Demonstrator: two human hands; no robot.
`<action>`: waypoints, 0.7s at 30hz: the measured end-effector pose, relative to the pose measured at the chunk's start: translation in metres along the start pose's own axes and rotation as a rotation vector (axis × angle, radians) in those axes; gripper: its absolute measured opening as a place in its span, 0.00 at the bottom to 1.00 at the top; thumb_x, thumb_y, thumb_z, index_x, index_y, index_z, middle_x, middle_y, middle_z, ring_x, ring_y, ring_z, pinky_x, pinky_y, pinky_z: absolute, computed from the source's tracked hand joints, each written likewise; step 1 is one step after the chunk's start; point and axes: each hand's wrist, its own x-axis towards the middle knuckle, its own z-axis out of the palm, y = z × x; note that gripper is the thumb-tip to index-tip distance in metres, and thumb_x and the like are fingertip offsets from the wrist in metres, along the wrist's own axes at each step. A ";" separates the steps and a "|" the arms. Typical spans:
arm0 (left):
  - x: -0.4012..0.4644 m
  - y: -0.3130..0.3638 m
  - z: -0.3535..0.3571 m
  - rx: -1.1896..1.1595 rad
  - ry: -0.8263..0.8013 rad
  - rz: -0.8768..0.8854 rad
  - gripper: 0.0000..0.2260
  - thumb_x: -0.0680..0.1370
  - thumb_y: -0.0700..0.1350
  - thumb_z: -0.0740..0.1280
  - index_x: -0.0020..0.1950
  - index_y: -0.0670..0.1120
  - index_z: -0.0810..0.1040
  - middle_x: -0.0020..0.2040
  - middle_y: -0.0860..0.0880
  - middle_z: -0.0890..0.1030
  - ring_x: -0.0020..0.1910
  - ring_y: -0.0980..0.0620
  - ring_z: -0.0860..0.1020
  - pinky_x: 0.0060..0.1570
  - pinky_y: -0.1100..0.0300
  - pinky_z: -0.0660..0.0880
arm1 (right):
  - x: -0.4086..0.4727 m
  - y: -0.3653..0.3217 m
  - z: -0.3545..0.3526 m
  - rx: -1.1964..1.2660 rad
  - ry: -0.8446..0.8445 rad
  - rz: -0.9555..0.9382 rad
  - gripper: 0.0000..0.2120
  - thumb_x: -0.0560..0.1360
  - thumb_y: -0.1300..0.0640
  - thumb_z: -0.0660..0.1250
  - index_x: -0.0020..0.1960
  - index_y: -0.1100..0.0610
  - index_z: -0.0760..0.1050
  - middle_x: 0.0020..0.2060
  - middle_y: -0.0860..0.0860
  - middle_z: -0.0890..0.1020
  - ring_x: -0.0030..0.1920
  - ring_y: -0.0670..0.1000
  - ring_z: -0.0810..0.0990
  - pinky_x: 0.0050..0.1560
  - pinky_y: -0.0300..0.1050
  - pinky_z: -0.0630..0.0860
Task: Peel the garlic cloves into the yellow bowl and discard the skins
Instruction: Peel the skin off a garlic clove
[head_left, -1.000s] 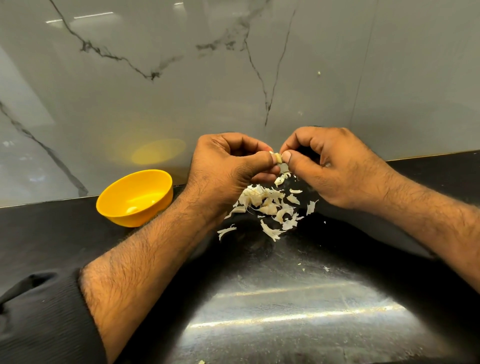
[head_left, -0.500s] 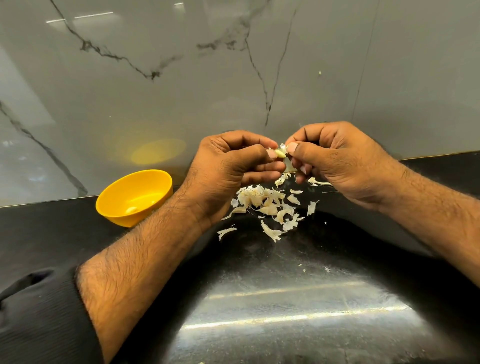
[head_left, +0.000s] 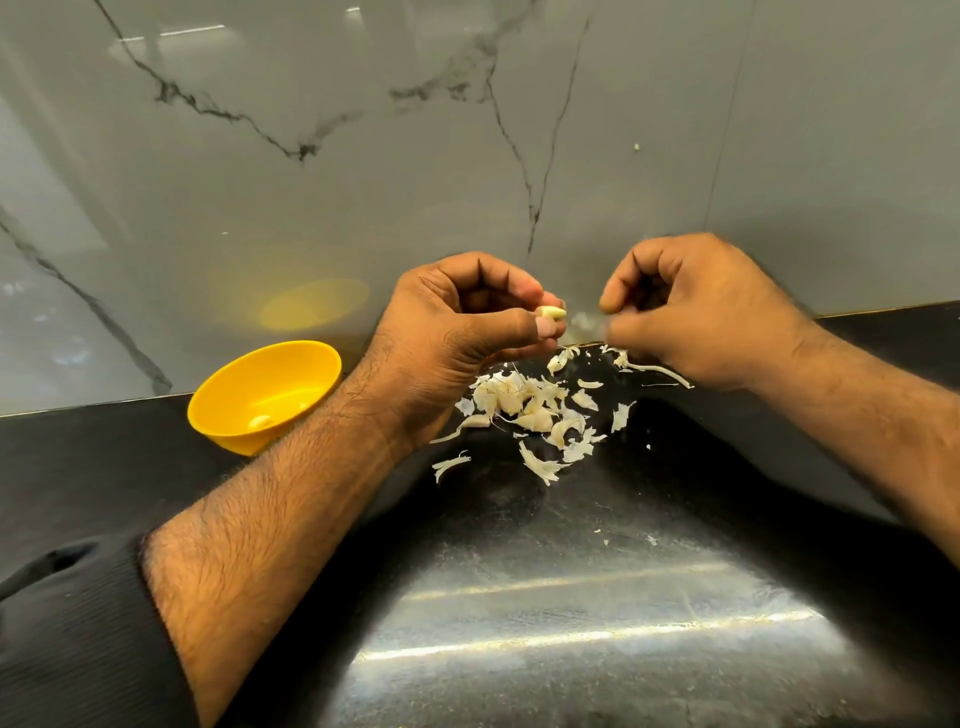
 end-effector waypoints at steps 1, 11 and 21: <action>0.000 0.000 -0.001 0.008 -0.003 0.009 0.11 0.73 0.27 0.75 0.51 0.38 0.81 0.50 0.38 0.88 0.50 0.42 0.88 0.50 0.52 0.84 | 0.000 -0.001 -0.001 -0.109 0.004 -0.010 0.12 0.71 0.67 0.74 0.43 0.49 0.82 0.39 0.45 0.84 0.39 0.46 0.82 0.47 0.50 0.84; -0.001 0.000 -0.002 0.091 0.000 0.029 0.15 0.71 0.28 0.77 0.55 0.38 0.82 0.49 0.37 0.88 0.50 0.39 0.88 0.49 0.51 0.85 | -0.006 -0.008 -0.008 -0.162 0.074 -0.184 0.14 0.80 0.39 0.68 0.52 0.47 0.86 0.43 0.46 0.87 0.44 0.49 0.85 0.49 0.54 0.85; 0.002 0.003 -0.004 0.153 -0.022 0.006 0.24 0.72 0.32 0.78 0.67 0.42 0.79 0.46 0.40 0.88 0.42 0.44 0.88 0.43 0.55 0.84 | -0.008 -0.008 -0.002 -0.078 -0.026 -0.473 0.10 0.76 0.49 0.78 0.57 0.43 0.86 0.44 0.43 0.83 0.46 0.47 0.81 0.44 0.40 0.80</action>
